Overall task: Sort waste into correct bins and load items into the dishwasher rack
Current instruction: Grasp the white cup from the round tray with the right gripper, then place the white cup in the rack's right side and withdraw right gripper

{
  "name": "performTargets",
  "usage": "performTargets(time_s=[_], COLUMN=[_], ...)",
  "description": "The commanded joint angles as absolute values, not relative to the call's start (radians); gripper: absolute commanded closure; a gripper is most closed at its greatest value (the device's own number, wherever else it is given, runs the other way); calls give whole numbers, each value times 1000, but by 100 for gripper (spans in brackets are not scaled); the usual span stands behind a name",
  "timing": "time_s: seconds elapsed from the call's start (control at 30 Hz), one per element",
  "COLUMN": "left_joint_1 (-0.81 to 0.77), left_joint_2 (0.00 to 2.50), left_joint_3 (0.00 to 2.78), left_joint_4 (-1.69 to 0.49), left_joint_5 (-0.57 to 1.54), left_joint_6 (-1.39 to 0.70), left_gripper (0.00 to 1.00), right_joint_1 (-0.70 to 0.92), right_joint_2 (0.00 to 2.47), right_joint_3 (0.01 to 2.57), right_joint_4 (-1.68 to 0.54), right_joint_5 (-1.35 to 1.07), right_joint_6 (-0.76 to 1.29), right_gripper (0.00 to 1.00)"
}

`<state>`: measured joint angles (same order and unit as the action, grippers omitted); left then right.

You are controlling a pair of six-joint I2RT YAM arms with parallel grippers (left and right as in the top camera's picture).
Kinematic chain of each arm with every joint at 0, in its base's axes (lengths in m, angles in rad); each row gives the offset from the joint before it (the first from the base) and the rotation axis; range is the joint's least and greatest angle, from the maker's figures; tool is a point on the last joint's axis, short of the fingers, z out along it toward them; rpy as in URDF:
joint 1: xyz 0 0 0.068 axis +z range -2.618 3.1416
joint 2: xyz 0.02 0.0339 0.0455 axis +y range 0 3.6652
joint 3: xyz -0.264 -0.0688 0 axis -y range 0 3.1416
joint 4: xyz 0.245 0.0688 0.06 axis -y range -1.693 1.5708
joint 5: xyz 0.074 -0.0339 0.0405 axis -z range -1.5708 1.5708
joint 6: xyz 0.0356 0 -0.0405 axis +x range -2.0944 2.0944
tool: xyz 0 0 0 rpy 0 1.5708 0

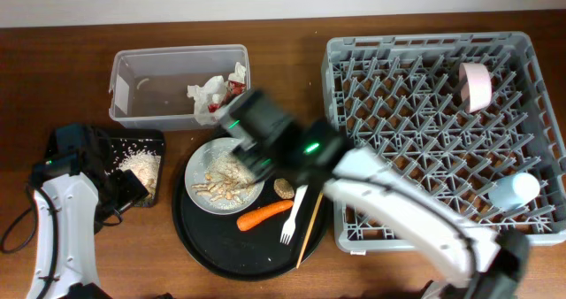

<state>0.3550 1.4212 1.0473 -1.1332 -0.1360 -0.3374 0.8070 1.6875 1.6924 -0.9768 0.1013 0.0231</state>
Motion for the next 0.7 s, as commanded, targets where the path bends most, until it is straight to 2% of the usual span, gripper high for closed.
performTargets(time_s=[0.0, 0.13, 0.27, 0.4, 0.63, 0.67], left_joint_1=[359, 359, 359, 359, 359, 359], left_joint_2=[1412, 1412, 1412, 1412, 1412, 1412], left_joint_3=[1063, 1063, 1063, 1063, 1063, 1063], left_joint_4=[-1131, -1131, -1131, -1131, -1131, -1131], left_joint_5=[-146, -147, -147, -147, -147, -147], left_joint_6=[-351, -351, -351, -351, -351, -351], left_gripper=[13, 13, 14, 14, 13, 14], right_joint_1=[494, -162, -500, -619, -635, -635], right_joint_2=[1558, 1546, 1642, 1801, 1934, 1944], right_joint_3=[1710, 1710, 1707, 1706, 1705, 1705], right_joint_4=[-1040, -1069, -1060, -1043, -988, -990], right_joint_5=[121, 83, 78, 75, 75, 75], right_joint_6=[40, 39, 69, 87, 87, 87], right_gripper=[39, 39, 41, 42, 42, 38])
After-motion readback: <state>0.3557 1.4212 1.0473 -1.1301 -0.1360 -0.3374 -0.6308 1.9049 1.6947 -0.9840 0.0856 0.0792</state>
